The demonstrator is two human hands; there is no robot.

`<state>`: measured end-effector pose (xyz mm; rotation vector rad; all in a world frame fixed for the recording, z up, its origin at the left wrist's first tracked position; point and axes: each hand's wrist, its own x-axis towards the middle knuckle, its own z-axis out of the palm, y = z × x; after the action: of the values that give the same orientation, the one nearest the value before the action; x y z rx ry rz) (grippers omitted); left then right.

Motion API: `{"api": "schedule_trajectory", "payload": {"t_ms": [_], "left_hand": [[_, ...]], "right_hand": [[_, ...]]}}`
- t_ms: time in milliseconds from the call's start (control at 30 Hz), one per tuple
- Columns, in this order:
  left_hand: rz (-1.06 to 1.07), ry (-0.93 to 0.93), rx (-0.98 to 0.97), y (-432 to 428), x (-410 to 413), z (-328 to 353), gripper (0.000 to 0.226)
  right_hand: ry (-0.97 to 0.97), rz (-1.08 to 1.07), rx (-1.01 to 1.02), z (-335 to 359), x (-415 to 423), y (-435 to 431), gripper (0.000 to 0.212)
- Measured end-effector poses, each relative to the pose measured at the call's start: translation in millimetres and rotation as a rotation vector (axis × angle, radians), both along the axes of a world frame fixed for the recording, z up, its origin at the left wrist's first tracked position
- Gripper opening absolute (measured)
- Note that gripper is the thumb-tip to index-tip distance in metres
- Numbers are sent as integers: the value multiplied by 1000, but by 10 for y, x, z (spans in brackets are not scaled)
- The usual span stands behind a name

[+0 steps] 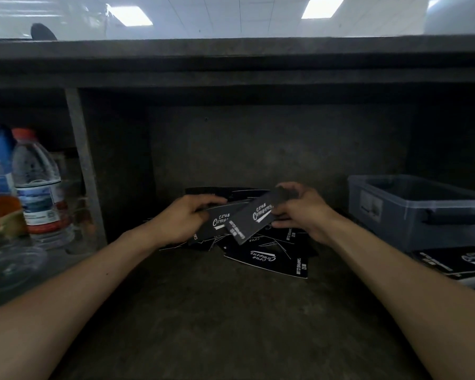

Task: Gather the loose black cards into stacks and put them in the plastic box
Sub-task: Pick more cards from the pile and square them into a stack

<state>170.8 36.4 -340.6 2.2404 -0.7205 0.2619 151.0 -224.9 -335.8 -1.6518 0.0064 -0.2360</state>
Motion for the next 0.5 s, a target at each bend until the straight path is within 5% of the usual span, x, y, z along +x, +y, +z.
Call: {"api": "schedule_trajectory", "payload": {"t_ms": [100,200,367,500], "left_hand": [[-18,-14,33,-17,-36,3,37],[-69,-94,127,-31,-74,-26,52],[34,-162,61,20,-27,18,53],[57,-161,66,63,-8,42,56]], "right_hand": [[-15,4,-136,-139,6,80,37],[-149,-22,-373,-191,20,118,33],[-68,6,-828,-112,-5,13,67],[26,-28,-835,-34,-4,-59,63]]}}
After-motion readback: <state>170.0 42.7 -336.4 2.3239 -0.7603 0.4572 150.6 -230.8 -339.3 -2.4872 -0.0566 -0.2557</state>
